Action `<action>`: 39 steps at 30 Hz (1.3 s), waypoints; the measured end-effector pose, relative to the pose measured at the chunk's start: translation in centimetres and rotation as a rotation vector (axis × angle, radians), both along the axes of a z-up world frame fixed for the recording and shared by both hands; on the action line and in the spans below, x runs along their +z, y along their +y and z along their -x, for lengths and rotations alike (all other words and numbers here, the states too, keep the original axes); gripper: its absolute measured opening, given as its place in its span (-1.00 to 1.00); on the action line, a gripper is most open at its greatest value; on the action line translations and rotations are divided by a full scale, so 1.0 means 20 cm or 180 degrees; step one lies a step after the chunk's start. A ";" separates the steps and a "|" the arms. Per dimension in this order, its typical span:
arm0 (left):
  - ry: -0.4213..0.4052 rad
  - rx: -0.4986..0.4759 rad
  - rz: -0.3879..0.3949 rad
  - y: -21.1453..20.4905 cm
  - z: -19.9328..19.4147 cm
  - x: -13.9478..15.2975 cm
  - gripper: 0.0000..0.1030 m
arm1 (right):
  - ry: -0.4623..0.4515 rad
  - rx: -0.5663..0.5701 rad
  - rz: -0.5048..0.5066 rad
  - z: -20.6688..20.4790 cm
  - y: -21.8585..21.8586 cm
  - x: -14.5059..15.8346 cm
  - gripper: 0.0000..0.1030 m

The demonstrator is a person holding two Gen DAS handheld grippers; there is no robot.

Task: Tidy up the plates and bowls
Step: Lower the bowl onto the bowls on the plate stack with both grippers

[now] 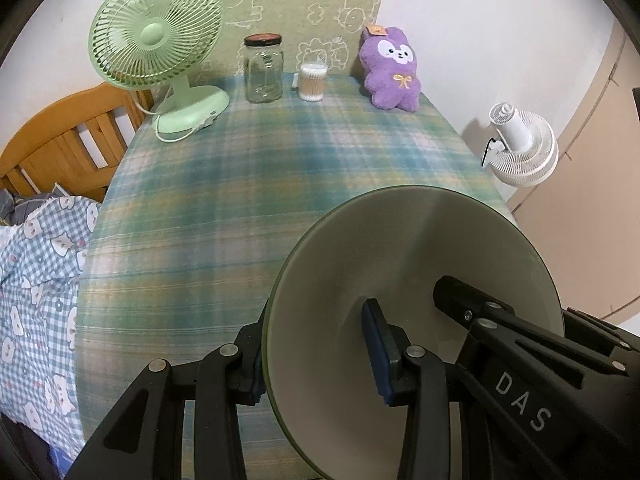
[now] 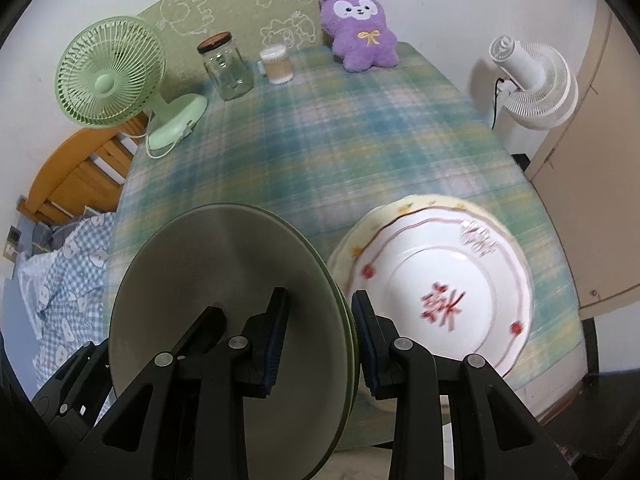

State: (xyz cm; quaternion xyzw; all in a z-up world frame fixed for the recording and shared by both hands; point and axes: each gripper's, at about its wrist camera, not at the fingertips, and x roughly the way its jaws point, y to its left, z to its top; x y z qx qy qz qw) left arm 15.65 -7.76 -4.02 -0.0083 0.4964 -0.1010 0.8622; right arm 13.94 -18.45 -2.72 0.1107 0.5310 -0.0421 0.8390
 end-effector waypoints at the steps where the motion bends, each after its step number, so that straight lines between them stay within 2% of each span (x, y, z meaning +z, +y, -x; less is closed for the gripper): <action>1: -0.0010 0.0013 -0.0001 -0.03 0.00 0.00 -0.24 | -0.0005 0.0012 0.0004 0.00 -0.03 0.01 -0.29; 13: -0.0001 0.0086 0.0020 -0.36 -0.02 -0.01 -0.24 | 0.0028 0.0073 0.0033 -0.01 -0.36 -0.01 -0.29; 25: 0.0252 0.0096 0.0059 -0.61 -0.05 -0.15 -0.24 | 0.0269 0.0065 0.0051 -0.04 -0.62 -0.14 -0.29; 30: 0.0370 0.0123 0.0051 -0.67 -0.07 -0.21 -0.24 | 0.0387 0.0098 0.0047 -0.06 -0.67 -0.20 -0.29; 39: 0.0320 0.0137 0.0003 -0.70 -0.07 -0.21 -0.24 | 0.0389 0.0127 0.0007 -0.08 -0.71 -0.22 -0.25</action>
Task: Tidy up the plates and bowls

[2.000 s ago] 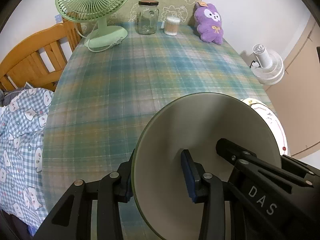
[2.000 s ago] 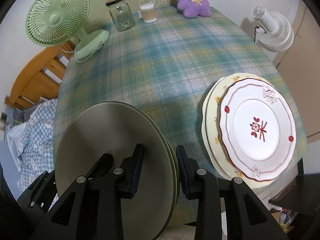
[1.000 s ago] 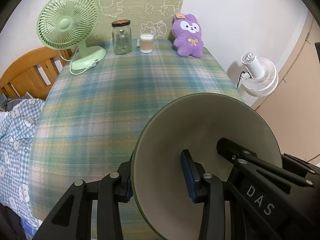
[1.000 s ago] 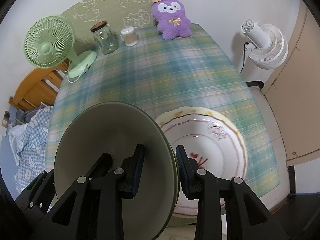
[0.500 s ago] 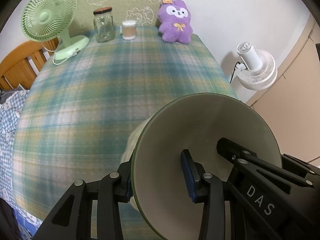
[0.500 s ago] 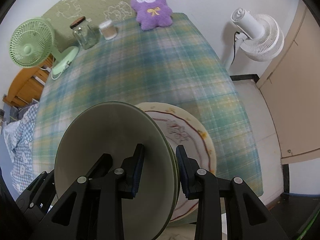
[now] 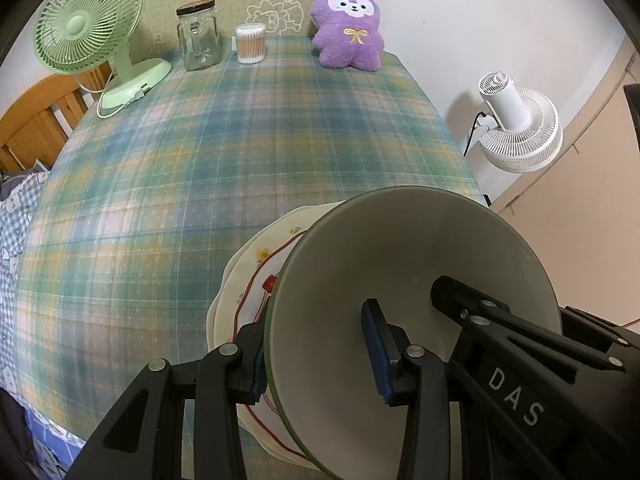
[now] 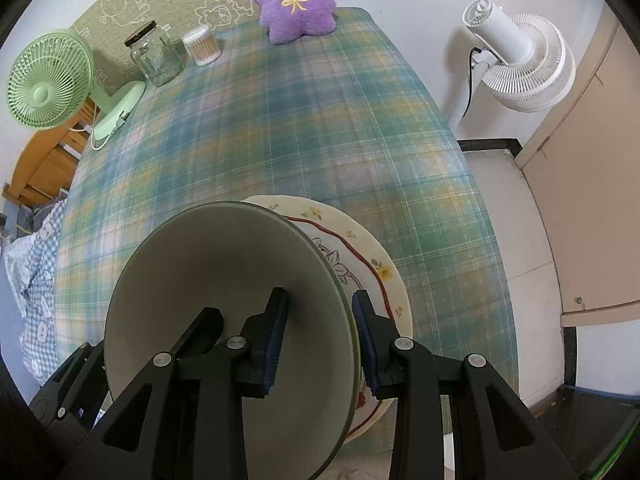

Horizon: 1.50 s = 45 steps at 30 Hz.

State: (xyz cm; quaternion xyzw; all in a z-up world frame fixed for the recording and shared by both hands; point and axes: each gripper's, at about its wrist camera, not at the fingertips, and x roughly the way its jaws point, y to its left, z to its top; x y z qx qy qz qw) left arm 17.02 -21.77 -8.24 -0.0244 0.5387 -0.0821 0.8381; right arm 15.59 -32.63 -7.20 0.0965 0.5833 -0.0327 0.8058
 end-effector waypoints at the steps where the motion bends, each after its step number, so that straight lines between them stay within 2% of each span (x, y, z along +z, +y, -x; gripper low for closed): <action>1: -0.0003 -0.0008 -0.0004 0.00 0.00 0.00 -0.24 | 0.0001 0.0001 -0.0020 0.00 0.00 0.00 -0.23; 4: -0.0007 -0.0050 -0.0022 -0.01 0.01 0.00 -0.22 | -0.0001 0.0029 -0.0042 0.00 -0.01 -0.01 -0.22; 7: 0.0000 -0.0037 -0.0008 0.00 0.01 0.01 0.02 | -0.0101 0.0098 0.0125 0.02 0.00 0.02 -0.18; 10: -0.0060 -0.0014 -0.0024 0.02 0.02 0.04 0.15 | -0.0188 0.0068 0.0257 0.04 0.01 0.06 0.21; 11: -0.0077 -0.0018 -0.0026 0.03 0.03 0.05 0.28 | -0.0210 0.0041 0.0254 0.05 0.00 0.06 0.33; 12: -0.0098 -0.0030 -0.0025 0.04 0.03 0.06 0.42 | -0.0247 0.0015 0.0221 0.06 -0.01 0.08 0.38; 16: -0.0265 -0.0090 -0.0105 0.06 0.06 0.13 0.55 | -0.0422 0.0129 0.0204 0.09 0.06 0.17 0.47; 18: -0.0374 -0.0102 -0.0132 0.09 0.07 0.18 0.58 | -0.0567 0.0198 0.0302 0.11 0.12 0.23 0.50; 20: -0.0451 -0.0099 -0.0121 0.13 0.08 0.22 0.59 | -0.0704 0.0249 0.0401 0.12 0.17 0.29 0.62; 25: -0.0708 -0.0094 -0.0103 0.27 0.11 0.35 0.68 | -0.0986 0.0202 0.0507 0.16 0.32 0.44 0.69; 32: -0.1016 -0.0104 -0.0140 0.57 0.15 0.49 0.76 | -0.1281 0.0079 0.0549 0.23 0.63 0.59 0.69; 40: -0.1406 -0.0140 -0.0357 0.96 0.22 0.57 0.85 | -0.1478 -0.0209 0.0495 0.32 0.94 0.61 0.69; 45: -0.1499 -0.0043 -0.0371 1.13 0.28 0.53 0.89 | -0.1632 -0.0267 0.0507 0.40 1.05 0.60 0.69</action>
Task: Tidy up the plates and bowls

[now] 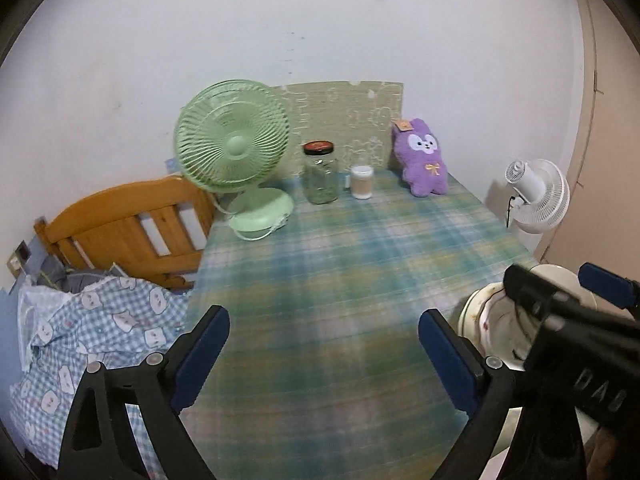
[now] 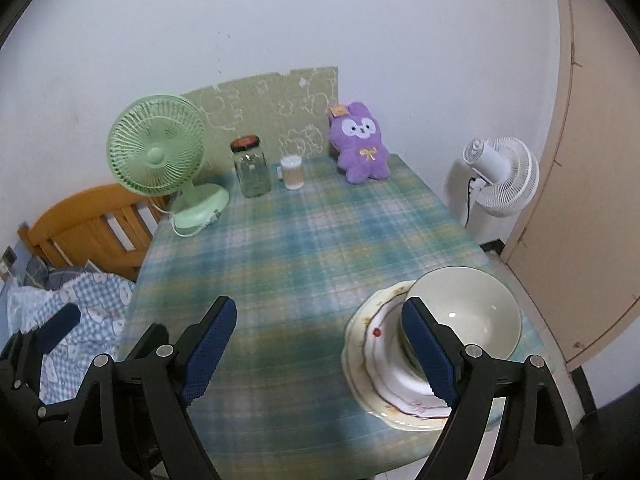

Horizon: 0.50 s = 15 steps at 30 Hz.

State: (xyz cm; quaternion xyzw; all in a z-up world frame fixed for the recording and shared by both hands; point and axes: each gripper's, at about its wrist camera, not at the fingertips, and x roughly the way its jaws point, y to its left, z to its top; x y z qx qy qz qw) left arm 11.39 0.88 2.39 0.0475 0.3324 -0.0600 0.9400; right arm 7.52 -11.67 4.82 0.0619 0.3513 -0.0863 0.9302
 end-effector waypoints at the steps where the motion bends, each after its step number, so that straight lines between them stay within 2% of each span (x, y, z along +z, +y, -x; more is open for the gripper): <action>1: -0.0017 0.0011 0.0009 0.02 0.02 -0.01 0.90 | -0.0032 0.0005 0.0049 0.02 0.02 -0.01 0.69; 5: -0.0135 0.0089 0.0074 0.10 0.08 -0.07 0.91 | -0.0083 0.0049 0.0180 0.06 0.06 -0.08 0.69; 10: -0.0213 0.0190 0.0084 0.14 0.16 -0.16 0.94 | -0.0180 0.0117 0.0111 0.15 0.06 -0.19 0.69; 15: -0.0342 0.0236 0.0144 0.14 0.24 -0.25 0.97 | -0.0354 0.0157 0.0212 0.25 0.04 -0.26 0.69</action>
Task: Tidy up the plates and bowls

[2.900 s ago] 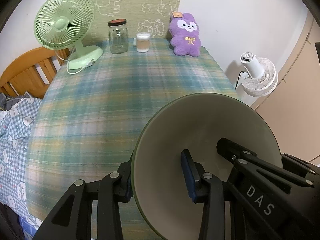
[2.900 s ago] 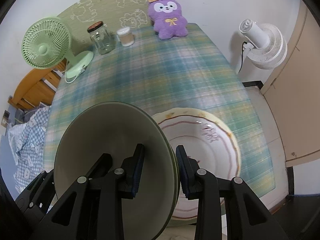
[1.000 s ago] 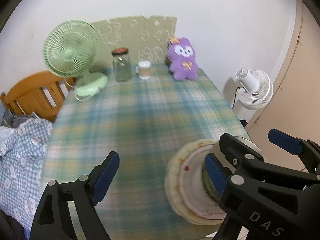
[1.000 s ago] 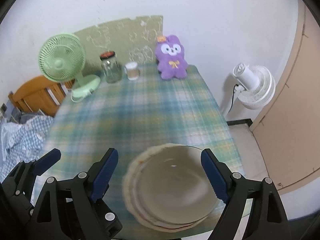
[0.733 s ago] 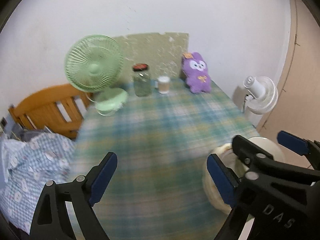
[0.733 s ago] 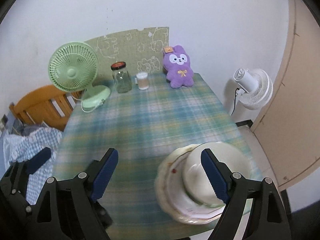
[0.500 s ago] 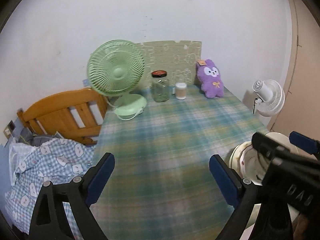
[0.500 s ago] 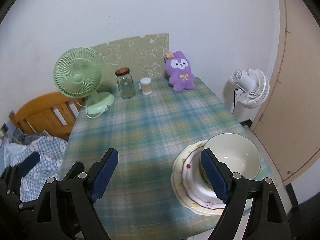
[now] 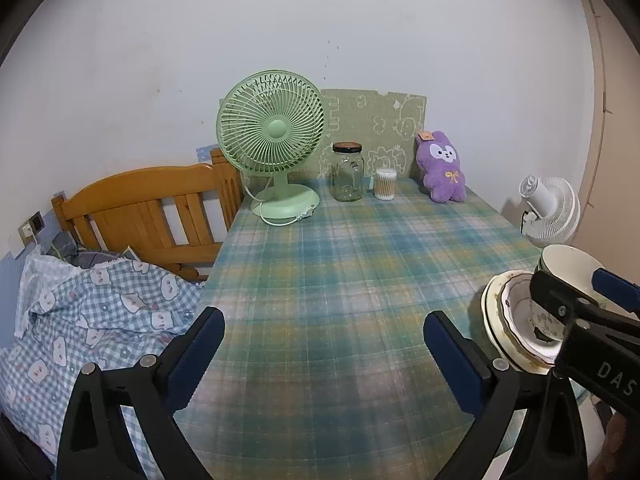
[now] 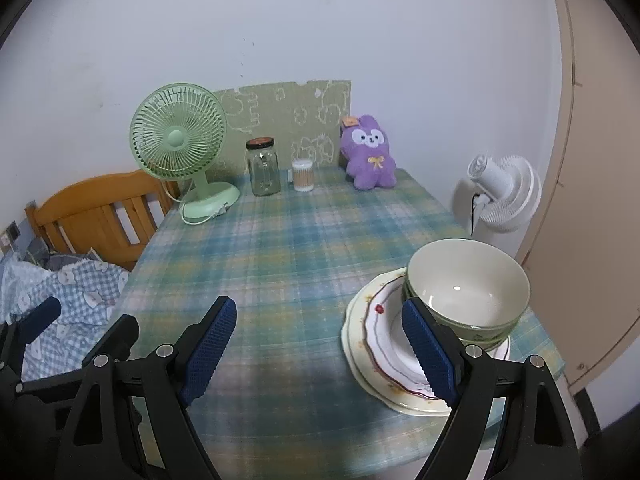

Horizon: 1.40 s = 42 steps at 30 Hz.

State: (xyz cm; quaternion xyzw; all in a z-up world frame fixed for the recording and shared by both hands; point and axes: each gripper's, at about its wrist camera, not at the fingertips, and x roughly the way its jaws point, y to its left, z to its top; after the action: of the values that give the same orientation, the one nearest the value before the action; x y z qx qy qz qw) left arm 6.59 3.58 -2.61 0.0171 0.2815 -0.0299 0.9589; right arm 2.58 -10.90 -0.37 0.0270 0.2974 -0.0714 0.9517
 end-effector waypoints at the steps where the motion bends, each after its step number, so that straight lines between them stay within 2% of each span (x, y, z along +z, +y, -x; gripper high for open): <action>1: -0.0039 0.0005 0.0005 -0.01 0.01 -0.02 0.97 | -0.0033 0.0003 0.0001 0.02 -0.01 -0.02 0.69; 9: -0.0183 -0.0008 0.0004 -0.07 0.07 -0.09 0.99 | -0.0108 -0.0070 -0.0113 0.06 -0.10 -0.14 0.72; 20: -0.0251 0.0159 0.0090 -0.03 0.07 -0.07 0.99 | -0.0179 -0.0067 -0.0032 0.07 -0.12 -0.11 0.72; 42: -0.0189 0.0013 0.0143 -0.03 0.04 -0.05 0.99 | -0.0106 -0.0035 -0.0002 0.03 -0.11 -0.12 0.72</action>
State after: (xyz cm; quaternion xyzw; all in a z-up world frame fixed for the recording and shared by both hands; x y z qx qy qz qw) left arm 5.74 3.04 -3.61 -0.0041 0.2523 -0.0337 0.9671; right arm 2.00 -13.03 -2.69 0.0301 0.2813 -0.0761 0.9561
